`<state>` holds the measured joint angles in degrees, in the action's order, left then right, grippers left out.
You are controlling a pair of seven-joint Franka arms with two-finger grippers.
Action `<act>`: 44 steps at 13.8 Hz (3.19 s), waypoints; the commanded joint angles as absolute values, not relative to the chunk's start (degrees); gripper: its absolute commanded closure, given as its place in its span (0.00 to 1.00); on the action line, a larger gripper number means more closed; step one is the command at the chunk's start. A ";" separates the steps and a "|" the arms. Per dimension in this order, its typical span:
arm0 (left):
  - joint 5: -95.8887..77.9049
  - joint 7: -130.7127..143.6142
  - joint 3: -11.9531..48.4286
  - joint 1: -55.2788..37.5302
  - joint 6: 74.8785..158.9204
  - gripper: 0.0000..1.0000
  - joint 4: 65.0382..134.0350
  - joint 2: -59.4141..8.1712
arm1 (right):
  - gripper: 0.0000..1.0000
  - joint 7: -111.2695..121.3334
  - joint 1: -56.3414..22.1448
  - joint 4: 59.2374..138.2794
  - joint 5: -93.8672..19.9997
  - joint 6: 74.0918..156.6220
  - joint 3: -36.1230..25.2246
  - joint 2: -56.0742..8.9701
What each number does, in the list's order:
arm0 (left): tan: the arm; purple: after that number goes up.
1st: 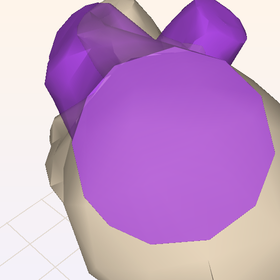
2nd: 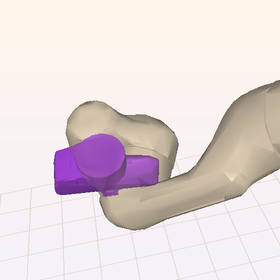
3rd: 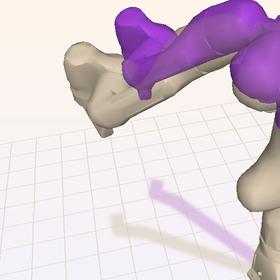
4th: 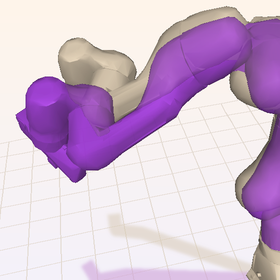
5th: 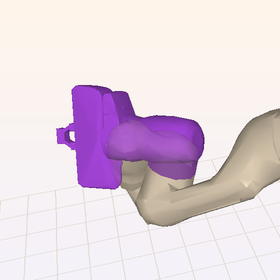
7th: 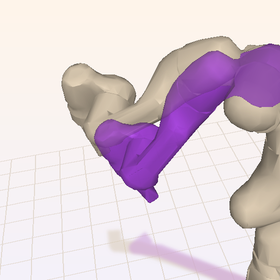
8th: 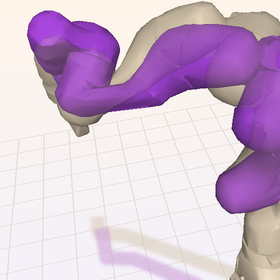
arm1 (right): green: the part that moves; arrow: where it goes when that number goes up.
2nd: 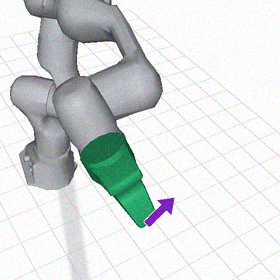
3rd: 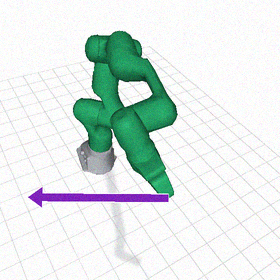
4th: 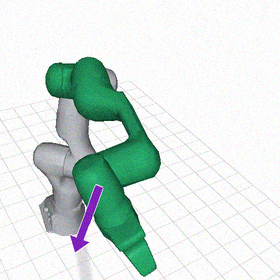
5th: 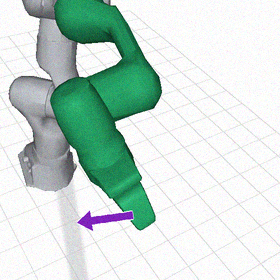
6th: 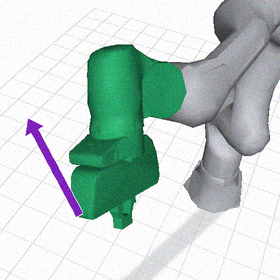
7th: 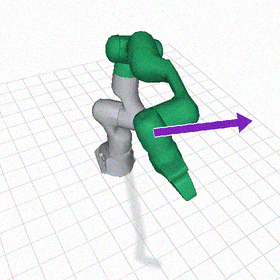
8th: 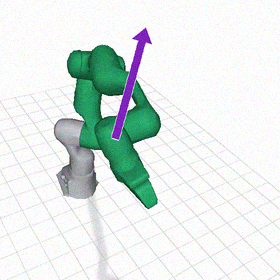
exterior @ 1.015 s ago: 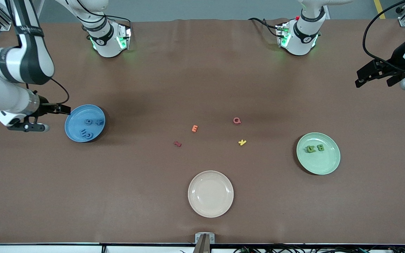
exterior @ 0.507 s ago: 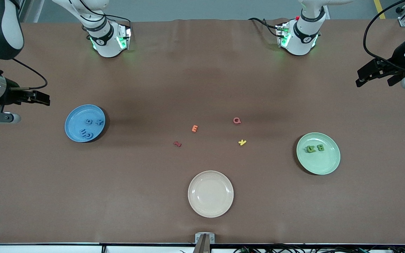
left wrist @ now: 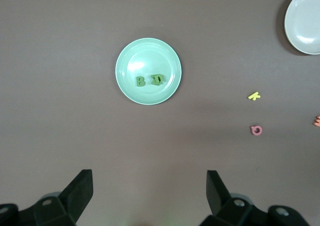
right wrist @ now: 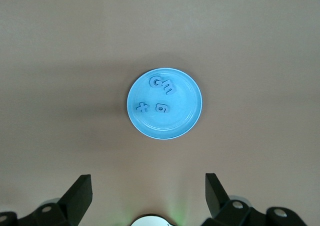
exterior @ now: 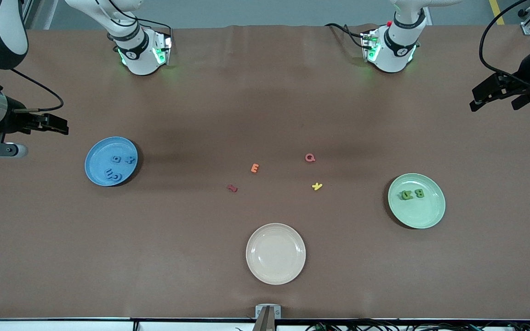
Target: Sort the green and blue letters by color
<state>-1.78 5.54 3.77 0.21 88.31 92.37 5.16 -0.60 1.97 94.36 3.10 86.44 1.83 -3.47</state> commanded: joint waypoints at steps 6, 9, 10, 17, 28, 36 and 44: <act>-2.11 4.57 4.22 0.26 87.80 0.00 92.90 6.94 | 0.00 -0.18 -0.97 90.98 2.20 85.34 -1.14 -3.87; -2.11 4.57 4.13 0.35 87.80 0.00 92.72 6.94 | 0.00 -0.35 -0.79 89.91 2.29 85.34 -1.23 -3.96; -2.02 4.57 4.13 0.35 87.80 0.00 92.64 6.94 | 0.00 -0.53 -0.62 89.48 2.02 85.25 -1.23 -3.96; 1.04 4.22 5.01 -0.17 87.80 0.00 92.55 6.94 | 0.00 -0.87 0.18 82.45 -0.97 81.65 -1.32 -4.91; 2.47 1.05 6.33 0.44 87.80 0.00 92.37 6.42 | 0.00 -0.97 0.88 82.62 -0.53 77.17 -1.23 -3.70; 2.55 1.14 6.24 0.44 87.72 0.00 90.26 5.36 | 0.00 -1.05 0.62 85.61 -1.23 75.50 -1.06 3.25; 2.55 1.23 6.24 0.26 87.63 0.00 90.26 5.27 | 0.00 -0.97 0.35 86.39 -1.58 76.11 -1.05 5.18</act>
